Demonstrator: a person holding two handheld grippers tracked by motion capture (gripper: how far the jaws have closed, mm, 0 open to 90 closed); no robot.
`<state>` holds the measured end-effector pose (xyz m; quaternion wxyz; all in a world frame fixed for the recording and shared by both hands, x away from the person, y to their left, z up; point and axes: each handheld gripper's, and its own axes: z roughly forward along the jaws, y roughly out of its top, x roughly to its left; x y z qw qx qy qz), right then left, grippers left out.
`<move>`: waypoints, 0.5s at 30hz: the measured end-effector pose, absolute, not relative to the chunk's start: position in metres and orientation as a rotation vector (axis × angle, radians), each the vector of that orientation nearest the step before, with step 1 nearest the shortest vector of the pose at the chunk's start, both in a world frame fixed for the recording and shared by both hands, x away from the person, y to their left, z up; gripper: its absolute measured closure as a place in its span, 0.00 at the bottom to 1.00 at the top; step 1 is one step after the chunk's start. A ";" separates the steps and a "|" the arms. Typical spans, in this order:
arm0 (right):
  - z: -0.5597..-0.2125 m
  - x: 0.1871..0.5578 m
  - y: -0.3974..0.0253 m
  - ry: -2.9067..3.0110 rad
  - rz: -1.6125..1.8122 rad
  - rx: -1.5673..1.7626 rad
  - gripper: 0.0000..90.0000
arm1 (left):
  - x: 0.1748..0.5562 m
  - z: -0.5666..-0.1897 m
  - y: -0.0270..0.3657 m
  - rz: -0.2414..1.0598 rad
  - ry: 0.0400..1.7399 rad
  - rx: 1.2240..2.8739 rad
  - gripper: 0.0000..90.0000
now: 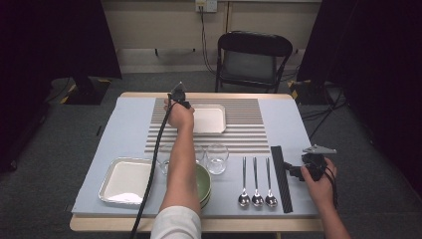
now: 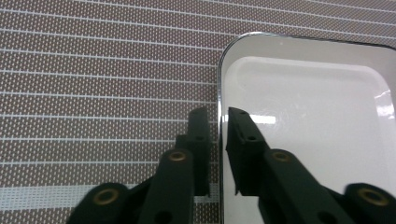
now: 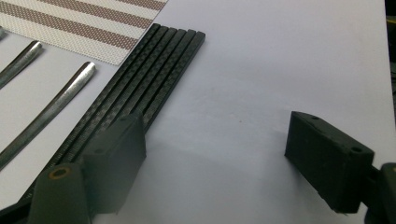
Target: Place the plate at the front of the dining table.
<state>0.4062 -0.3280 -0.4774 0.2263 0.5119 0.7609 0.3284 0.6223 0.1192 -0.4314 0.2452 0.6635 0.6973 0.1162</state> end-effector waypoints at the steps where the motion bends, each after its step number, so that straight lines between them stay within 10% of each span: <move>1: -0.477 0.406 -0.328 2.098 0.904 1.411 0.22 | 0.622 -0.430 0.120 0.331 1.901 1.808 0.82; 15: -0.477 0.406 -0.328 2.097 0.904 1.411 0.22 | 0.608 -0.413 0.141 0.343 1.827 1.775 0.65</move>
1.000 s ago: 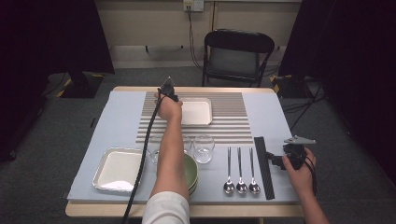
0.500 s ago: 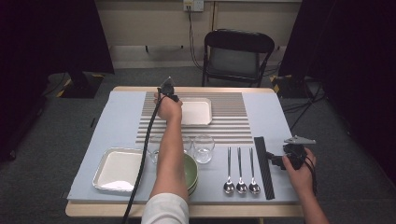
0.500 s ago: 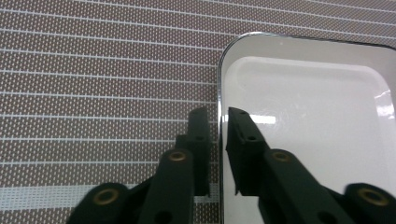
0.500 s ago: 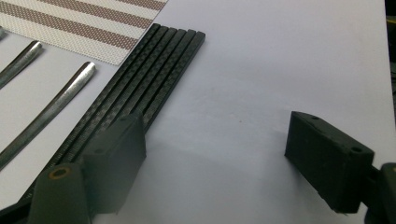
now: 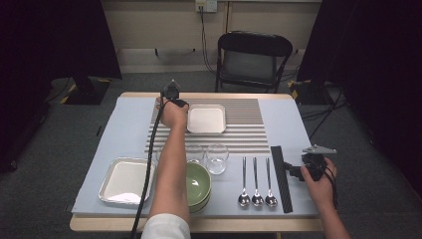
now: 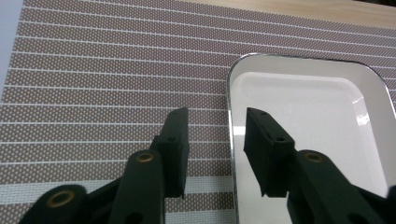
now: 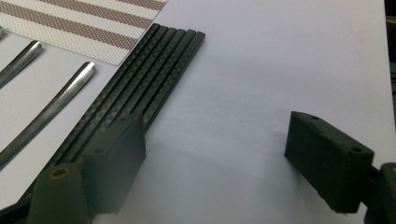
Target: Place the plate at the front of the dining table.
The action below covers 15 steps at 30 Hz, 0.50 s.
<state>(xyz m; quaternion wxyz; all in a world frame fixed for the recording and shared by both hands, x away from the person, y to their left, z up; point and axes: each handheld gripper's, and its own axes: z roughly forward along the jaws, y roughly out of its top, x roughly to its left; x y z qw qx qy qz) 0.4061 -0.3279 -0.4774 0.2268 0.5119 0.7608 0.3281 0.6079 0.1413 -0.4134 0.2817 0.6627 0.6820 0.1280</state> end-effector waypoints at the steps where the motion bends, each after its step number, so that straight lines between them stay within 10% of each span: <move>1: -0.477 0.406 -0.328 2.097 0.904 1.411 0.22 | 0.607 -0.413 0.143 0.340 1.825 1.773 0.64; 15: -0.477 0.406 -0.328 2.097 0.902 1.410 0.22 | 0.592 -0.401 0.168 0.335 1.773 1.765 0.51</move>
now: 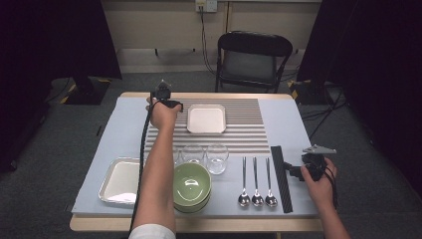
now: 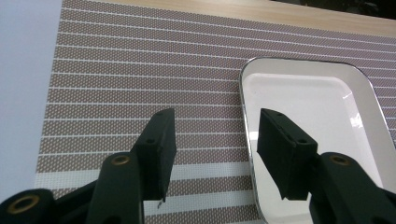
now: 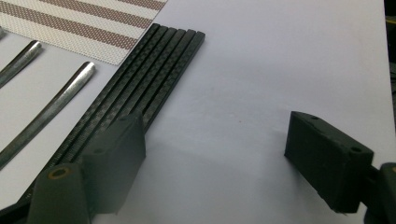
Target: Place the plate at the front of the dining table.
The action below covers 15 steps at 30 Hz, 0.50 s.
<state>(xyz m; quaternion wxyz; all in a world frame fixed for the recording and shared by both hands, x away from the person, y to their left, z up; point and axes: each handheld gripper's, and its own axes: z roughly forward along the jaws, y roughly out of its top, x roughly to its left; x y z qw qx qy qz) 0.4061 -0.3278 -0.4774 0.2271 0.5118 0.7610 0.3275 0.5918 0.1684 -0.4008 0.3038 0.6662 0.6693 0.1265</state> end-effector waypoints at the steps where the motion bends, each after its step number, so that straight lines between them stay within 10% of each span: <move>1: -0.477 0.406 -0.328 2.097 0.902 1.411 0.22 | 0.591 -0.400 0.169 0.334 1.770 1.766 0.50; 15: -0.477 0.406 -0.328 2.099 0.901 1.411 0.22 | 0.578 -0.401 0.182 0.299 1.699 1.769 0.38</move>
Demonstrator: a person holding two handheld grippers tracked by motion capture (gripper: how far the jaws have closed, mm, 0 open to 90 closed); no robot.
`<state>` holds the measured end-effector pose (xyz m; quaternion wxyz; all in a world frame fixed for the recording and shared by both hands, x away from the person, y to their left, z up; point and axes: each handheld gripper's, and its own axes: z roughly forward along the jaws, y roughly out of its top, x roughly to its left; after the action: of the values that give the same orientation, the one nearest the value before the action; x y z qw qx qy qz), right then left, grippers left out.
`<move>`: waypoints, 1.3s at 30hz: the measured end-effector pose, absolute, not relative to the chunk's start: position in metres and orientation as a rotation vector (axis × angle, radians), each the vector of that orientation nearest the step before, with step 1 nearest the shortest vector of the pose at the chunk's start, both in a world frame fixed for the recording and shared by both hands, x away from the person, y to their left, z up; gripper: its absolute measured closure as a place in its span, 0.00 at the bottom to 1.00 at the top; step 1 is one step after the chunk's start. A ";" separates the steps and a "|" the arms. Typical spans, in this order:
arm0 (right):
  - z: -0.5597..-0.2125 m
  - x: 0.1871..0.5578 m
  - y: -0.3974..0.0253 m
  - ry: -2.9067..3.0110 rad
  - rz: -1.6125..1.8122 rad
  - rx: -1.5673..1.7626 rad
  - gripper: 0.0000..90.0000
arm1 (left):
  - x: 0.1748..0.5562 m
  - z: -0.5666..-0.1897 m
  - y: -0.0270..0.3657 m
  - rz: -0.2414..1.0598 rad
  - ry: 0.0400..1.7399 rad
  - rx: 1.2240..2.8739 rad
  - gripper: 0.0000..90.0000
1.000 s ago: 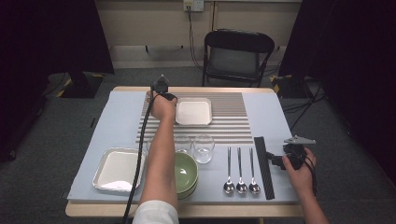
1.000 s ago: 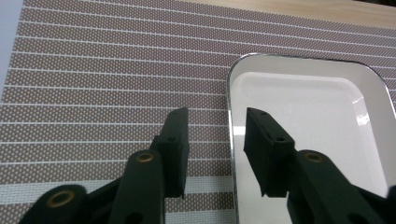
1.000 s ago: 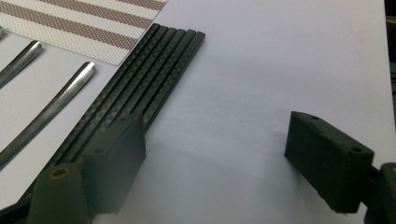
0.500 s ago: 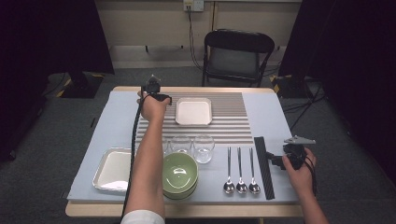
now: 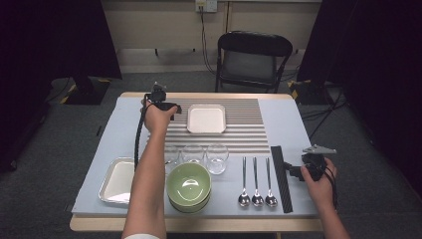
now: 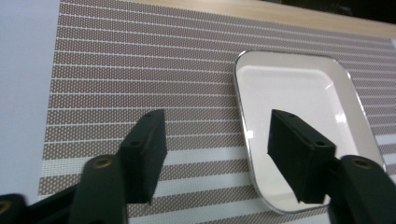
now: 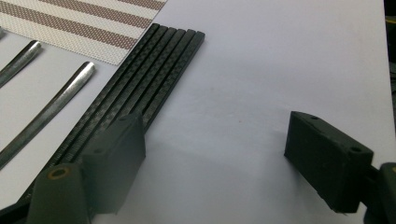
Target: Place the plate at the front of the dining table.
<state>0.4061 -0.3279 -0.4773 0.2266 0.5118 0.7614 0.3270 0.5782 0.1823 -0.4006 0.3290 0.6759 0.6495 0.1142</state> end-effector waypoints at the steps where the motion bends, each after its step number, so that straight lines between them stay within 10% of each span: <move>1: -0.477 0.406 -0.328 2.099 0.901 1.411 0.22 | 0.578 -0.400 0.183 0.301 1.695 1.775 0.37; 39: -0.477 0.406 -0.328 2.099 0.901 1.412 0.22 | 0.544 -0.396 0.220 0.244 1.612 1.773 0.20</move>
<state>0.4062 -0.3280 -0.4773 0.2262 0.5121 0.7614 0.3269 0.5444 0.2205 -0.3959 0.3585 0.6872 0.6248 0.0944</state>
